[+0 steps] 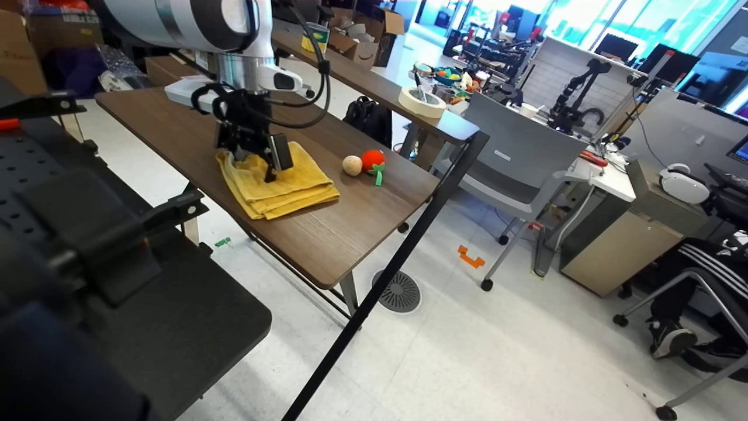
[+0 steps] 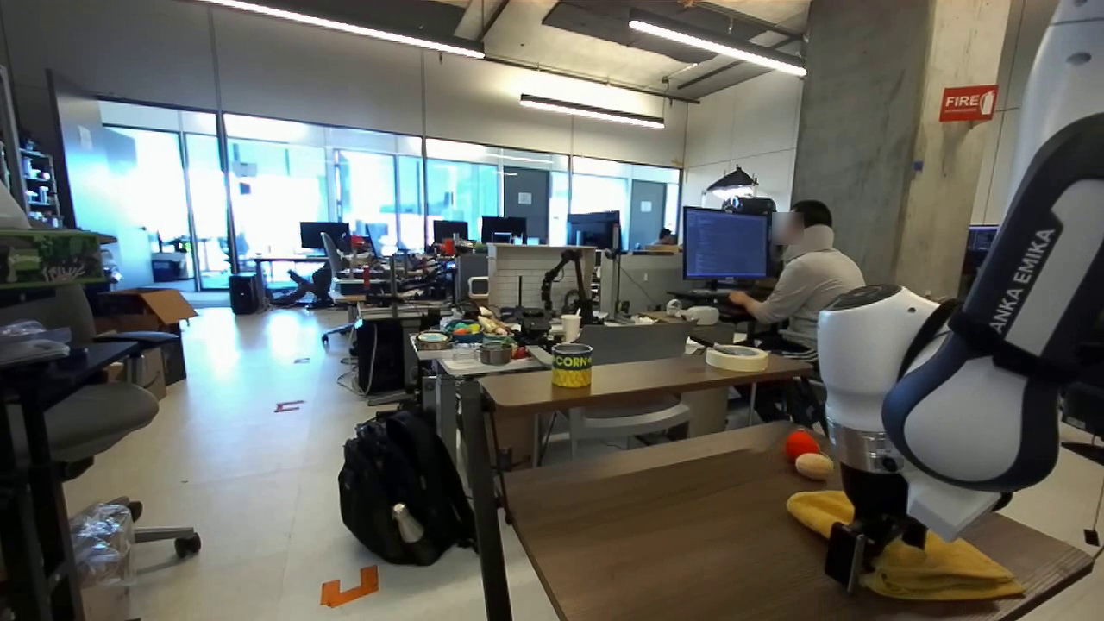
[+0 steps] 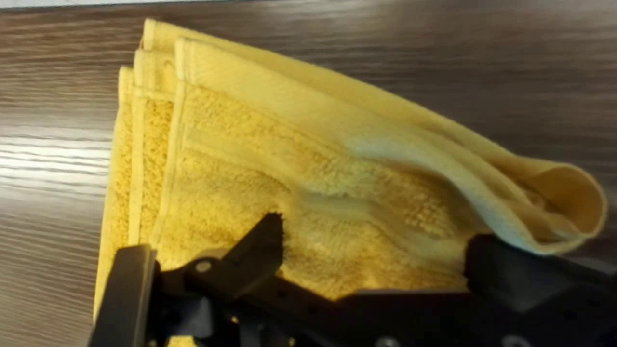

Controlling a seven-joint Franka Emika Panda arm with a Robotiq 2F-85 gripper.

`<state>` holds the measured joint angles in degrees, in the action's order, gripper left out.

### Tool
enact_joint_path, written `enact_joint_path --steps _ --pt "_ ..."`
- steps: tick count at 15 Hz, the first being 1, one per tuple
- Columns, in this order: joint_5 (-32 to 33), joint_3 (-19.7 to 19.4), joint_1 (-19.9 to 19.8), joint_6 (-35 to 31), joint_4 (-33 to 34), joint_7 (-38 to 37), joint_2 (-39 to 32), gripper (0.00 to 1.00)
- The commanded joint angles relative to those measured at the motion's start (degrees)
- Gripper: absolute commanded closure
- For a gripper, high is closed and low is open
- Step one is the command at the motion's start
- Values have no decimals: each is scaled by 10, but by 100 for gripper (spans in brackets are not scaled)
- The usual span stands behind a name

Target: Use the towel to wipe the table

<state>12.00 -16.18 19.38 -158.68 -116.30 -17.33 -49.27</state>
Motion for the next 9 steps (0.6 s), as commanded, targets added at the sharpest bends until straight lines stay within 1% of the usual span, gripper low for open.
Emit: enact_joint_path --steps 1,3,5,7,8,9 --pt "-8 -32 0 0 42 -50 -73 0" --pt "-12 -5 -7 8 40 -39 -60 0" --pt "-15 34 -12 6 27 -14 -38 0" --pt "-12 74 -12 -10 4 16 -13 0" --pt "-4 82 5 -22 -8 17 -5 0" --pt "-1 98 13 -31 -12 23 -2 0"
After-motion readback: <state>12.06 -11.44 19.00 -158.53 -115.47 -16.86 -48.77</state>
